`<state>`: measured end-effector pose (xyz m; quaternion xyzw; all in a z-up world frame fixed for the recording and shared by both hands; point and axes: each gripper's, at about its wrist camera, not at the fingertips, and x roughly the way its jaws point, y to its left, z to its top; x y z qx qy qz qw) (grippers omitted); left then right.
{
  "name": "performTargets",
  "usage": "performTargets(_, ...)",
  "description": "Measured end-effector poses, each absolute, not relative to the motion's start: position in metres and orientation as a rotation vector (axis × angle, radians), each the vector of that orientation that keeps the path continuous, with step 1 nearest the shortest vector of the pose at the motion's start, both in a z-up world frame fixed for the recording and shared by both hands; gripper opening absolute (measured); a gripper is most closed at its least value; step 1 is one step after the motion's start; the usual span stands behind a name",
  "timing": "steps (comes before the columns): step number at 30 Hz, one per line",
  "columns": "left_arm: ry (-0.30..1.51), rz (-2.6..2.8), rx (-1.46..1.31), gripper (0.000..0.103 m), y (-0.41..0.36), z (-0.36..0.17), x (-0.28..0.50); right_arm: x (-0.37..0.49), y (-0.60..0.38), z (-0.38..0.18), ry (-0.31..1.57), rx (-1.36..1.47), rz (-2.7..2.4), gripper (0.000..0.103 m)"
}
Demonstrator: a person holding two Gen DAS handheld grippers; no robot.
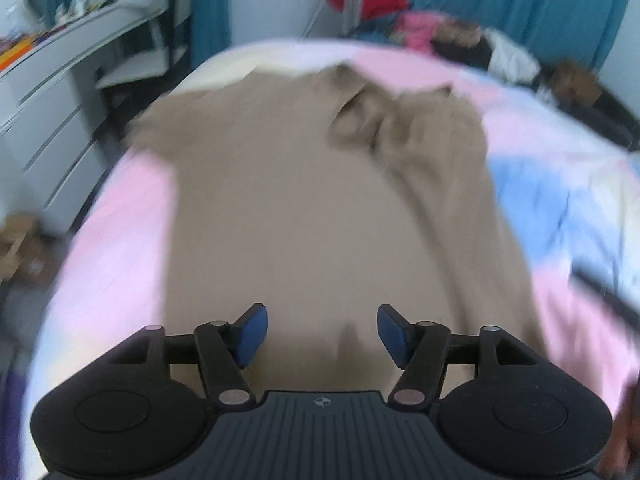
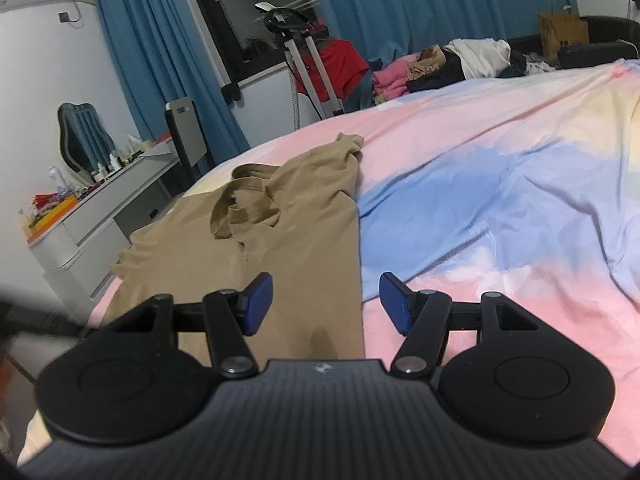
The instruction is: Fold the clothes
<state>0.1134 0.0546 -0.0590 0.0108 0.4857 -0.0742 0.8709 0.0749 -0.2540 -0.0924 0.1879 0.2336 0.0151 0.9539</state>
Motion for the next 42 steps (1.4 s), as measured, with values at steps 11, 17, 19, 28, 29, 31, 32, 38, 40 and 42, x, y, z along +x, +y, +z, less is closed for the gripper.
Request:
performTargets(11,1.301,0.003,-0.195,0.066,0.157,-0.078,0.033,0.019,-0.246,-0.065,0.453,0.375,0.052,0.062)
performTargets(17,1.452,-0.027,-0.184,0.052,0.159,-0.095,0.033,0.012,-0.241,-0.067,0.478,0.362,0.070,0.062)
performTargets(19,1.449,-0.068,-0.137,0.031,0.152,-0.090,0.030,0.013,-0.239,-0.068,0.489,0.361,0.075,0.062)
performTargets(28,1.472,-0.081,0.070,0.004,0.149,-0.061,0.013,0.018,-0.238,-0.072,0.502,0.382,0.096,0.062)
performTargets(29,1.477,-0.070,0.083,0.005,0.148,-0.060,0.012,0.019,-0.238,-0.071,0.500,0.382,0.097,0.062)
performTargets(31,1.477,-0.066,0.111,0.005,0.143,-0.056,0.012,0.020,-0.237,-0.071,0.497,0.379,0.102,0.062)
performTargets(32,1.473,-0.065,0.126,0.007,0.140,-0.053,0.012,0.020,-0.236,-0.071,0.496,0.376,0.107,0.062)
performTargets(38,1.332,-0.082,0.128,0.053,0.123,-0.016,0.003,0.019,-0.234,-0.066,0.476,0.374,0.132,0.062)
performTargets(40,1.256,-0.074,0.126,0.062,0.112,0.000,-0.001,0.018,-0.233,-0.064,0.464,0.373,0.138,0.062)
performTargets(42,1.163,-0.085,0.117,0.065,0.101,0.012,-0.007,0.017,-0.233,-0.062,0.450,0.373,0.142,0.062)
